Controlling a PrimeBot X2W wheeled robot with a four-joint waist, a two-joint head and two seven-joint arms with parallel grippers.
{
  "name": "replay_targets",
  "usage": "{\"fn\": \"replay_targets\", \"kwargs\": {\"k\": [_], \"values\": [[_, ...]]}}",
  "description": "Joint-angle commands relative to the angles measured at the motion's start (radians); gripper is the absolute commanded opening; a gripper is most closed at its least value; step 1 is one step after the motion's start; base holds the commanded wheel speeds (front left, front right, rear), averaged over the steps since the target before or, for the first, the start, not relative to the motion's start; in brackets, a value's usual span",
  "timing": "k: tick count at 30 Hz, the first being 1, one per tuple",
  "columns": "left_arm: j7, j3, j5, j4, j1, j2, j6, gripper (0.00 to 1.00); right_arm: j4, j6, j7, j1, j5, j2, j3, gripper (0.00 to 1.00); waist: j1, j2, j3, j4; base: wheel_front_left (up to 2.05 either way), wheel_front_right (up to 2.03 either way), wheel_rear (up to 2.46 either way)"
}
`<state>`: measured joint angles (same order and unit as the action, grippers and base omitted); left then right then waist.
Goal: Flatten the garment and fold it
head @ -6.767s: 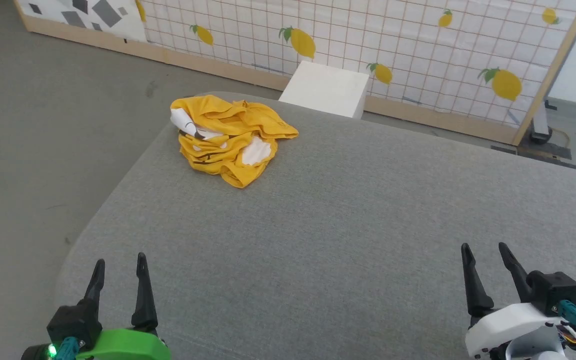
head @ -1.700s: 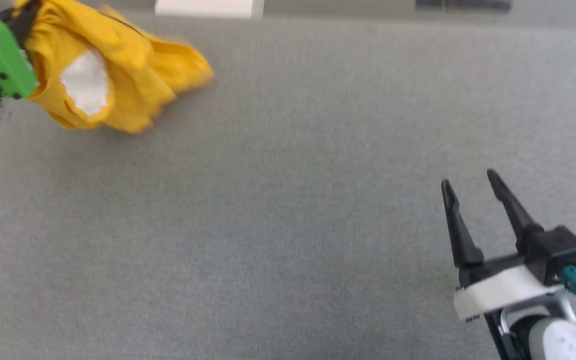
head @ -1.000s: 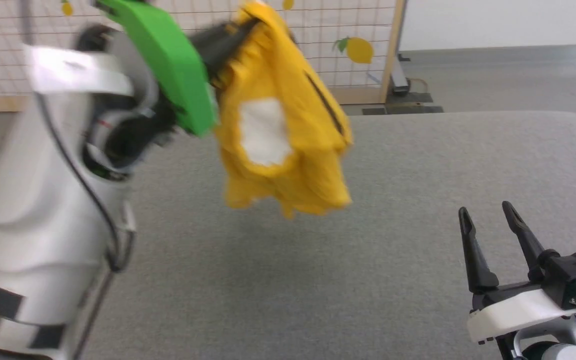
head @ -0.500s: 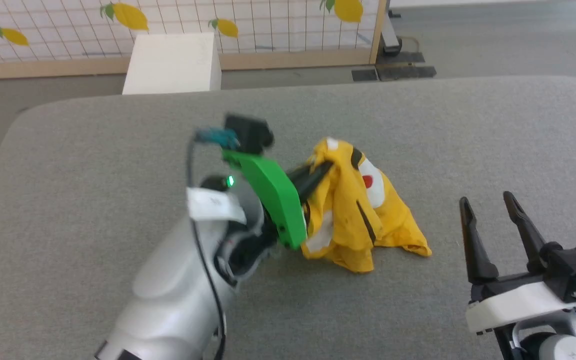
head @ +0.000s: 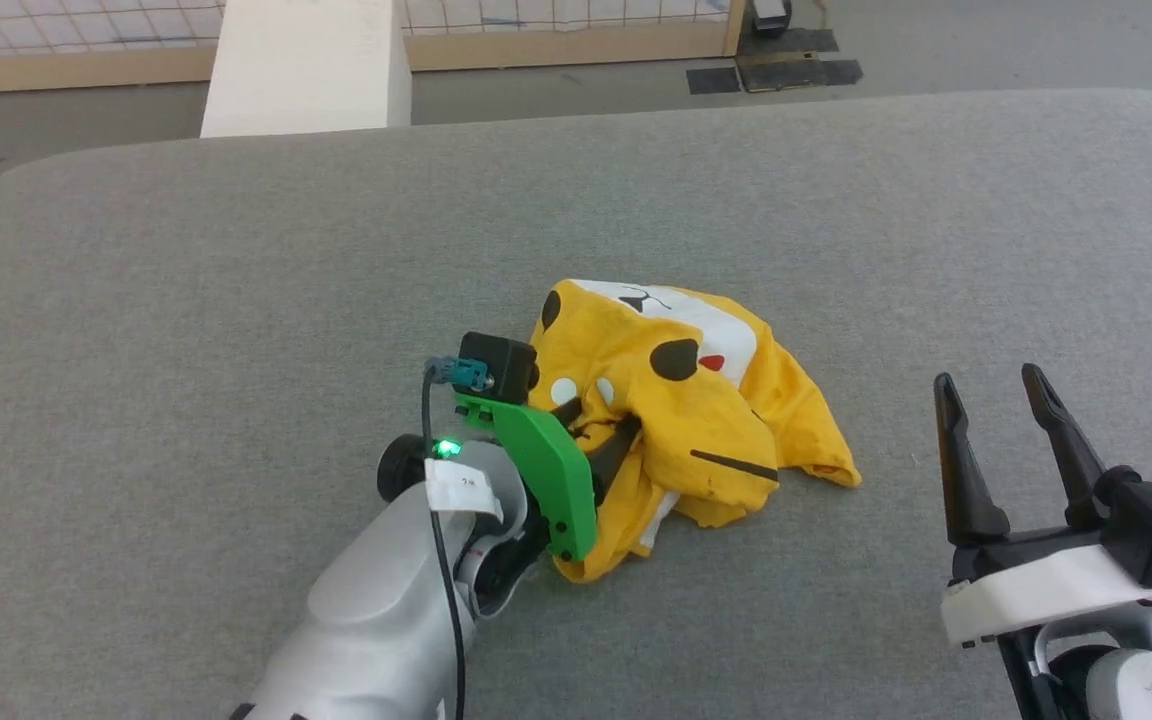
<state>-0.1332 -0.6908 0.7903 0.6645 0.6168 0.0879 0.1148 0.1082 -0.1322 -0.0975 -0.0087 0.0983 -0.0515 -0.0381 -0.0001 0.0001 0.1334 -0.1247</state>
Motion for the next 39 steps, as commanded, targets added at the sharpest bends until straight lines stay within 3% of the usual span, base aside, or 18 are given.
{"fn": "replay_targets", "kwargs": {"k": [1, 6, 9, 14, 19, 20, 26, 33, 37, 39], "values": [[0.021, 0.000, 0.003, -0.003, 0.023, -0.003, 0.005, 1.00, -0.003, 0.002, -0.007, -0.012, 0.004, 0.001, -0.002, 1.00, 0.0001, -0.0001, -0.021, 0.021, 0.00, 0.00, 0.00], [0.113, 0.008, -0.008, -0.067, 0.034, 0.016, 0.010, 1.00, -0.003, 0.002, -0.001, 0.002, 0.008, 0.001, -0.004, 1.00, 0.0001, -0.0001, -0.063, 0.054, 0.00, 0.00, 0.00], [0.188, 0.026, -0.038, -0.134, 0.008, 0.055, -0.019, 1.00, 0.001, 0.002, 0.003, 0.014, 0.010, 0.001, -0.010, 1.00, 0.0001, -0.0001, -0.083, 0.072, 0.00, 0.00, 0.00], [0.334, 0.078, -0.098, -0.288, -0.116, 0.146, -0.131, 1.00, 0.011, 0.002, 0.009, 0.036, 0.012, 0.001, -0.018, 1.00, 0.0001, -0.0001, -0.101, 0.091, 0.00, 0.00, 0.00], [0.390, 0.161, -0.149, -0.471, -0.310, 0.214, -0.232, 1.00, 0.013, 0.002, 0.011, 0.061, 0.018, 0.001, -0.026, 1.00, 0.0001, -0.0001, -0.109, 0.101, 0.00, 0.00, 0.00], [0.394, 0.286, -0.220, -0.654, -0.551, 0.205, -0.295, 1.00, 0.005, 0.002, 0.014, 0.100, 0.026, 0.001, -0.047, 1.00, 0.0001, -0.0001, -0.118, 0.120, 0.00, 0.00, 0.00], [0.395, 0.365, -0.295, -0.744, -0.763, 0.139, -0.284, 1.00, -0.037, 0.002, 0.015, 0.160, 0.053, 0.001, -0.073, 1.00, 0.0001, -0.0001, -0.139, 0.147, 0.00, 0.00, 0.00], [0.395, 0.409, -0.392, -0.764, -0.813, 0.093, -0.226, 1.00, -0.076, 0.002, 0.029, 0.158, 0.079, 0.001, -0.093, 1.00, 0.0001, -0.0001, -0.155, 0.163, 0.00, 0.00, 0.00], [0.395, 0.432, -0.419, -0.759, -0.807, 0.074, -0.202, 1.00, -0.080, 0.002, 0.094, 0.091, 0.091, 0.001, -0.120, 1.00, 0.0001, -0.0001, -0.147, 0.164, 0.00, 0.00, 0.00], [0.395, 0.441, -0.431, -0.754, -0.800, 0.057, -0.180, 1.00, -0.097, 0.002, 0.206, 0.018, 0.066, 0.001, -0.129, 1.00, 0.0001, -0.0001, -0.130, 0.167, 0.00, 0.00, 0.00]]}}
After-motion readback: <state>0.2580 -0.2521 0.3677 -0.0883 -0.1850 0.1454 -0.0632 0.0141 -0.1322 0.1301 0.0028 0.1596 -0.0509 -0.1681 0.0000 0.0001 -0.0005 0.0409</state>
